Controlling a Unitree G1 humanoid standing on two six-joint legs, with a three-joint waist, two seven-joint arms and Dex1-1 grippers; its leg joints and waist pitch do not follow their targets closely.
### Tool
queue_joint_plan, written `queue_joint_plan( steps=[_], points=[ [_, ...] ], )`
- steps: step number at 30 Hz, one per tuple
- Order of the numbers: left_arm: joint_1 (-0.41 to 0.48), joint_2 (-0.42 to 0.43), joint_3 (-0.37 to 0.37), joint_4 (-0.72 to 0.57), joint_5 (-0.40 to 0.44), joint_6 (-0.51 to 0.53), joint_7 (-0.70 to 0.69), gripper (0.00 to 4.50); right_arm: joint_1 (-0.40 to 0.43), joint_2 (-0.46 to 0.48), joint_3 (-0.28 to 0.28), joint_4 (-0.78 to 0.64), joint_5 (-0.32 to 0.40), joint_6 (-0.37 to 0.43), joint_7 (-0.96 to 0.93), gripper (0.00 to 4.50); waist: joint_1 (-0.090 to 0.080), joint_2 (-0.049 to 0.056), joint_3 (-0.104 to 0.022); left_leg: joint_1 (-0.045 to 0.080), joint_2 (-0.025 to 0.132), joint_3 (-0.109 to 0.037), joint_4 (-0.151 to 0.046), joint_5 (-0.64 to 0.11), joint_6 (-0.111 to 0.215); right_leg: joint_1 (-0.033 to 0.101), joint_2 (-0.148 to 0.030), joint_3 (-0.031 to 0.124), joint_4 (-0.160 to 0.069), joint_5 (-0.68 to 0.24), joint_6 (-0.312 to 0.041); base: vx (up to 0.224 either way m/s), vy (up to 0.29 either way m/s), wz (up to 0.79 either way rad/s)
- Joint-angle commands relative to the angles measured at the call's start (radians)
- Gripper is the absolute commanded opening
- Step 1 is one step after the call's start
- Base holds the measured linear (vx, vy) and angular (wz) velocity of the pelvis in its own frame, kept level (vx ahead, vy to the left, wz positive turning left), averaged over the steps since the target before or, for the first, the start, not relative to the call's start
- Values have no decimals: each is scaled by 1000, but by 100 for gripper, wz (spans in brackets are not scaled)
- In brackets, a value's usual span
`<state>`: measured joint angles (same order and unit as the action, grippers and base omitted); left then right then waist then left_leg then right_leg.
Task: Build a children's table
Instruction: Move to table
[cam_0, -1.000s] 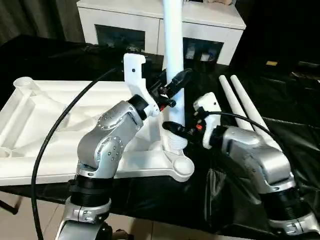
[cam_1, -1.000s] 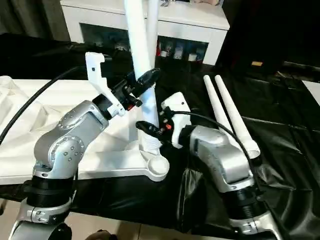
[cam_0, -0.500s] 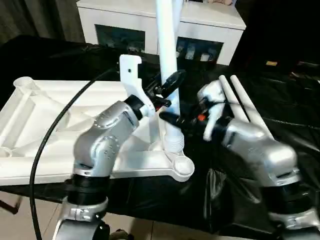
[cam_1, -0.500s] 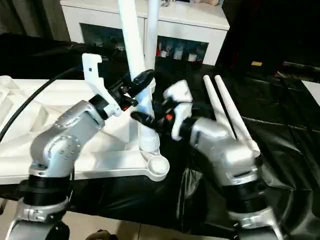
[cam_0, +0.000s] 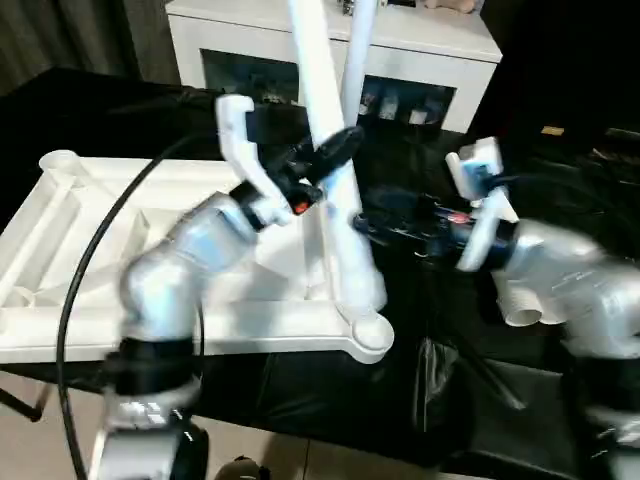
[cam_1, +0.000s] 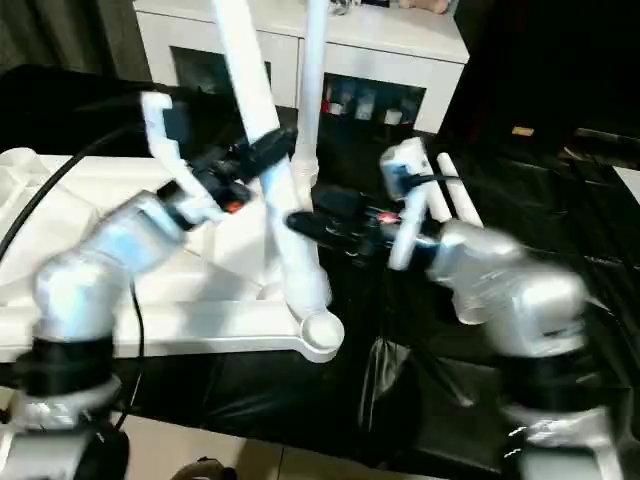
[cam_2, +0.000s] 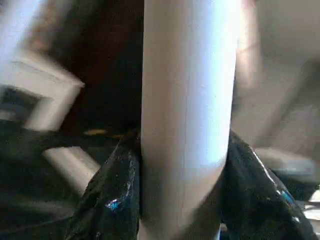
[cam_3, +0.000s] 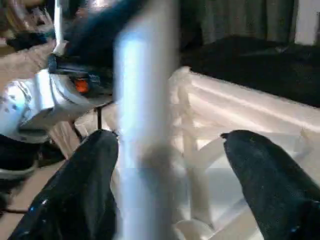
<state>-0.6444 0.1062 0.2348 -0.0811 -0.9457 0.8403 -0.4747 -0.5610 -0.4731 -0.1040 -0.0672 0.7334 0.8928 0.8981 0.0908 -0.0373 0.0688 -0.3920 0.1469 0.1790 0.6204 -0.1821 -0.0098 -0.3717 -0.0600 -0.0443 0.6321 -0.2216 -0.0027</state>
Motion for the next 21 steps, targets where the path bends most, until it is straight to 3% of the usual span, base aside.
queue_joint_plan(
  steps=[1,6,11,21],
  points=[
    [-38,-9,19,0,-77,39,-19,179,-31,15,-3,15,54,61,14,395,0,-3,-72,31,78,-27,-71,-102,-4,36,-92,47,-62,-38,-274,0,0,0],
    [-46,-10,31,-5,-130,67,-14,179,-43,18,51,24,45,91,20,395,0,-6,-73,32,82,-29,-73,-100,-9,39,-95,49,-67,-71,-250,0,0,0],
    [-53,1,33,-6,-165,98,-3,179,-65,28,55,43,79,141,27,395,0,-10,-73,32,81,-28,-75,-92,-19,39,-94,49,-66,-70,-242,0,0,0],
    [-54,17,20,-12,-162,111,-11,179,-83,28,86,61,73,142,45,378,2,-12,-72,32,83,-28,-76,-92,-32,38,-96,50,-67,-77,-224,0,0,0]
  ],
)
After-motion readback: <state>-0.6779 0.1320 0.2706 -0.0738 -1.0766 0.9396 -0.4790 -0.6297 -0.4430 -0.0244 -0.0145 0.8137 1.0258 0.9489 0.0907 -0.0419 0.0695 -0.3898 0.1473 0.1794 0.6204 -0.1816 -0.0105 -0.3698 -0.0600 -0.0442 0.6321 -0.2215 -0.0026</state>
